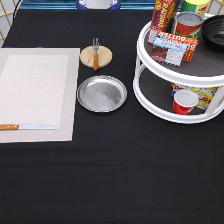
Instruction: Arrange plate and fork
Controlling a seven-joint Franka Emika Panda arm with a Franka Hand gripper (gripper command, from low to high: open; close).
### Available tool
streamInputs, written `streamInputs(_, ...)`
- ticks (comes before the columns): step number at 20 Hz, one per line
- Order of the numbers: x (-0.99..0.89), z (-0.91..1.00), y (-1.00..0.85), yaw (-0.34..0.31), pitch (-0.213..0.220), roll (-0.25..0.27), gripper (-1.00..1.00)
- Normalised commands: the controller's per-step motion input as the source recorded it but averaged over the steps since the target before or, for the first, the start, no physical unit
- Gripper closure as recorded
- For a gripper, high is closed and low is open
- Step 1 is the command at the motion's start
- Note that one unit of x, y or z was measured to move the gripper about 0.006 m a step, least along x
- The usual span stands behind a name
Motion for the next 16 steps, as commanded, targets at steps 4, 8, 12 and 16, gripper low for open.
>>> streamInputs(4,0.78,0.14,-0.18,0.021,0.135,0.083,-1.00)
streamInputs(8,0.78,0.07,-0.27,0.012,0.135,0.107,-1.00)
streamInputs(12,0.80,0.02,-0.31,0.011,0.119,0.124,-1.00)
streamInputs(16,0.83,0.01,-0.28,0.001,0.111,0.103,-1.00)
